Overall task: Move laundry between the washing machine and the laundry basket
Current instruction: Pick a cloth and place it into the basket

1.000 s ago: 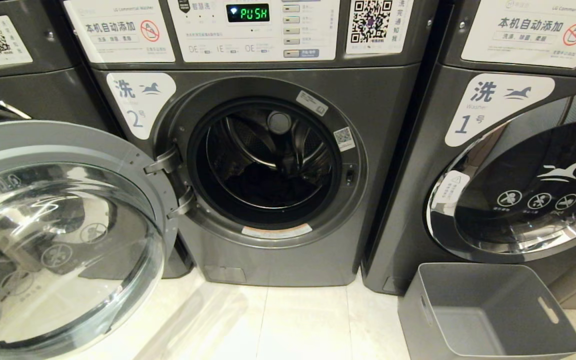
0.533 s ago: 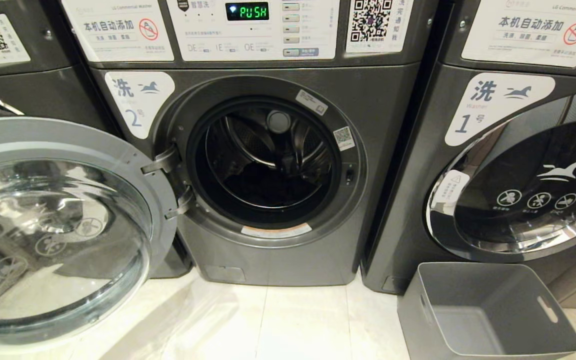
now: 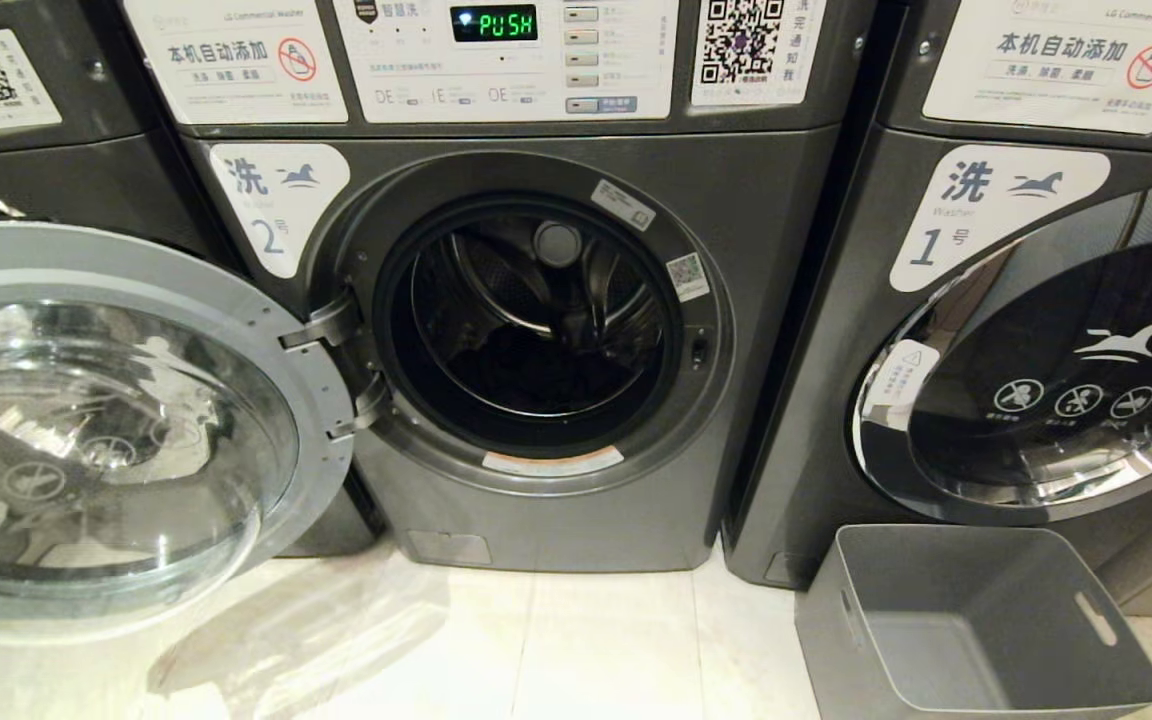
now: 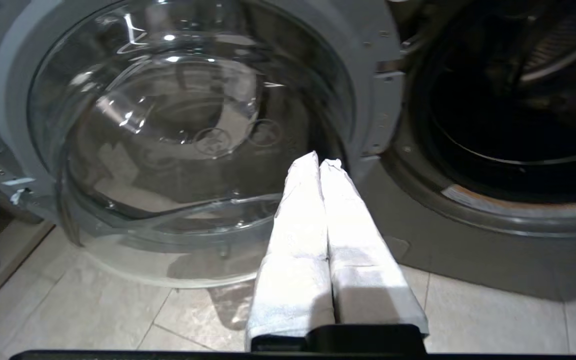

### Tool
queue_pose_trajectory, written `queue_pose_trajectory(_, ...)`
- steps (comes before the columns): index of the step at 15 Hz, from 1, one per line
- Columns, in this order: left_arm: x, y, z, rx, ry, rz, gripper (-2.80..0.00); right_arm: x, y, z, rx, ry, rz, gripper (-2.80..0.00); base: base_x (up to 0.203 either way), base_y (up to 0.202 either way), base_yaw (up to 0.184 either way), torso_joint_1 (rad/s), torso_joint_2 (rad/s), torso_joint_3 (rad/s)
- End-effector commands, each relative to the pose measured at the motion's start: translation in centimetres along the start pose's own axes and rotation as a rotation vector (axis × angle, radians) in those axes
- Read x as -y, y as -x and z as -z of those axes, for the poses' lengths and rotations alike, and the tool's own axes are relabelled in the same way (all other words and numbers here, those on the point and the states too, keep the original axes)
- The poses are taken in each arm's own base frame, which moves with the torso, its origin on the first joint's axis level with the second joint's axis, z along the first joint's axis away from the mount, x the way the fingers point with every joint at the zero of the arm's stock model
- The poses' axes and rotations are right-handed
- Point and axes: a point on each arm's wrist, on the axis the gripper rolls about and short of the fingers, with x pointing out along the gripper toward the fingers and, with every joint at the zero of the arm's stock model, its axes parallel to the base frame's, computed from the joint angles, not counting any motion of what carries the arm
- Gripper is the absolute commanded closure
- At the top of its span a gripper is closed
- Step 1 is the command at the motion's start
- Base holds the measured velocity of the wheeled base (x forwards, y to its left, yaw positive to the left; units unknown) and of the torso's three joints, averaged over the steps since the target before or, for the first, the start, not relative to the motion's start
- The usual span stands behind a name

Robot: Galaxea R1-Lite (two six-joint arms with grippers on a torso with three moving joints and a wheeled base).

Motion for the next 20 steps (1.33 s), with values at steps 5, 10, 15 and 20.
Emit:
queue_pose_trajectory(5,1.5,6.8,6.0,0.075,-0.122,0.236,0.00,0.0,0.0,0.0,0.000,0.000,0.000,0.00,0.000,0.000,0.000,0.000,0.00,0.000)
queue_pose_trajectory(10,1.1,10.1,12.2,0.093,-0.149,0.345,0.00,0.0,0.0,0.0,0.000,0.000,0.000,0.00,0.000,0.000,0.000,0.000,0.00,0.000)
queue_pose_trajectory(15,0.5,12.2,15.1,0.090,-0.148,0.352,0.00,0.0,0.0,0.0,0.000,0.000,0.000,0.00,0.000,0.000,0.000,0.000,0.00,0.000)
queue_pose_trajectory(20,0.3,12.7,16.2,0.077,-0.110,0.292,0.00,0.0,0.0,0.0,0.000,0.000,0.000,0.00,0.000,0.000,0.000,0.000,0.00,0.000)
